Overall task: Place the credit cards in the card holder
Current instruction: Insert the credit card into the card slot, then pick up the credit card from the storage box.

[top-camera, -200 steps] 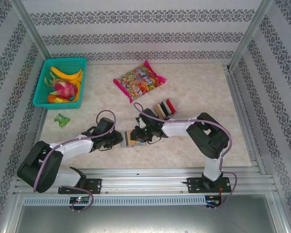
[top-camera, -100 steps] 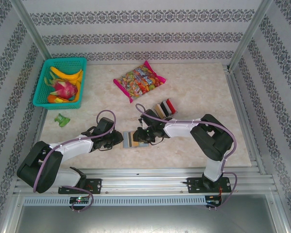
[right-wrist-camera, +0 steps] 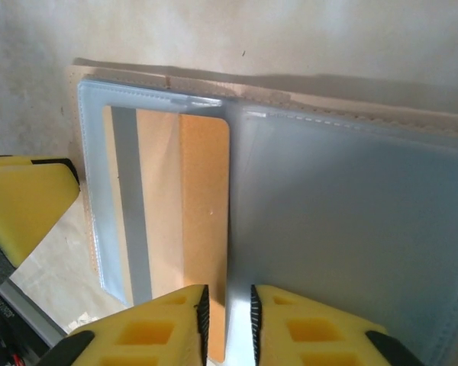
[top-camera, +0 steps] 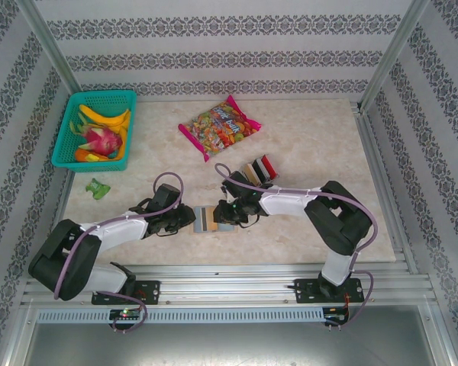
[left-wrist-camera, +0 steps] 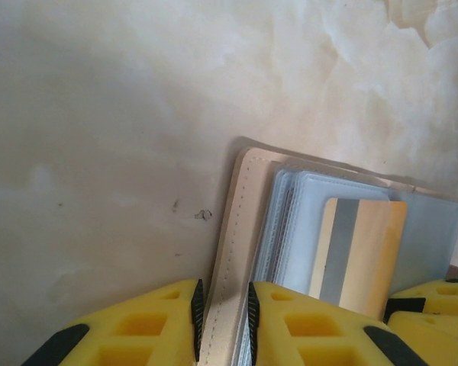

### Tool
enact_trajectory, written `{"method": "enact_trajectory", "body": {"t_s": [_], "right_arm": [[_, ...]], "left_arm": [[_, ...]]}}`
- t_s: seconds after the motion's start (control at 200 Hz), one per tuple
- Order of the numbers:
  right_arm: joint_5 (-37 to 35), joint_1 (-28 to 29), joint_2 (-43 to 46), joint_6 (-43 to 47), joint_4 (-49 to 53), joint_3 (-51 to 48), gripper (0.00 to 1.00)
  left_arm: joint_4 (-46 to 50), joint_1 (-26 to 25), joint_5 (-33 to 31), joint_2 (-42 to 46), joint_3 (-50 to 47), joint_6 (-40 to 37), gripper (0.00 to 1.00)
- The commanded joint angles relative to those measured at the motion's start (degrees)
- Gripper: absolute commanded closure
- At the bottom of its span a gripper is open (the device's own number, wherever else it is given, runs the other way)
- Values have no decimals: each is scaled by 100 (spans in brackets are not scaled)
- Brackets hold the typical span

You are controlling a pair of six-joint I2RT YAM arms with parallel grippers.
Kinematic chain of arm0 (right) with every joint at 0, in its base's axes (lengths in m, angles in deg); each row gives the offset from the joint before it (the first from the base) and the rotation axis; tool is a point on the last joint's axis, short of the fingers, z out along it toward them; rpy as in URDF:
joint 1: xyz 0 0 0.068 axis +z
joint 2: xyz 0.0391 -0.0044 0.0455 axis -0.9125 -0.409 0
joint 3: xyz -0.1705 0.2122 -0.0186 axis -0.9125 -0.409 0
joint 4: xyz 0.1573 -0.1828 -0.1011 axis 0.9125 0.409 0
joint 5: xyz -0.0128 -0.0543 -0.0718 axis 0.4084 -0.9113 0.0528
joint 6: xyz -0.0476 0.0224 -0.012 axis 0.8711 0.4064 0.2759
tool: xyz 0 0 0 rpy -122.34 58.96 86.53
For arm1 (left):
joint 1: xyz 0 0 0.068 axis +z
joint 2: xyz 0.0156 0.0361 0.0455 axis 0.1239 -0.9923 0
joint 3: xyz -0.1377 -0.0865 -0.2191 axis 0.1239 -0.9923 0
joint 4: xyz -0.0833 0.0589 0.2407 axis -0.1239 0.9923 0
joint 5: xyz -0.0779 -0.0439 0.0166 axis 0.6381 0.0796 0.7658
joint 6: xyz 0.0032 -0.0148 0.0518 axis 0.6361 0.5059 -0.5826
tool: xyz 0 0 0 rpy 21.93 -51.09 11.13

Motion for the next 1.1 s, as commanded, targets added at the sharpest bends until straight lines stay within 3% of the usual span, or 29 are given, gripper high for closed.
{"method": "enact_trajectory", "body": {"t_s": [0.0,0.475,0.595,0.679,0.844,0.954,1.094], "right_arm": [[92,81,-175,5,-94,206,80],[157,264,-314,152,40,604,80],[-349,184,334,578,644,593,76],[-1194,106,943,1087,1276,653,74],[-2464,-556,1712,1948,2242,707,68],[-2754,-1250,1946,2380,2527,745,68],[-2544,-1755,1964,3004,2497,860,67]], "left_arm": [[-164,-87,112,-127,107,-41,74],[-162,-96,96,-135,79,0,74],[145,-95,-147,114,158,-30,72],[422,-95,-347,337,299,-77,69],[760,-95,-469,361,858,-303,61],[613,-104,-158,-60,1371,-395,57],[203,-160,276,-1017,2145,-272,52]]}}
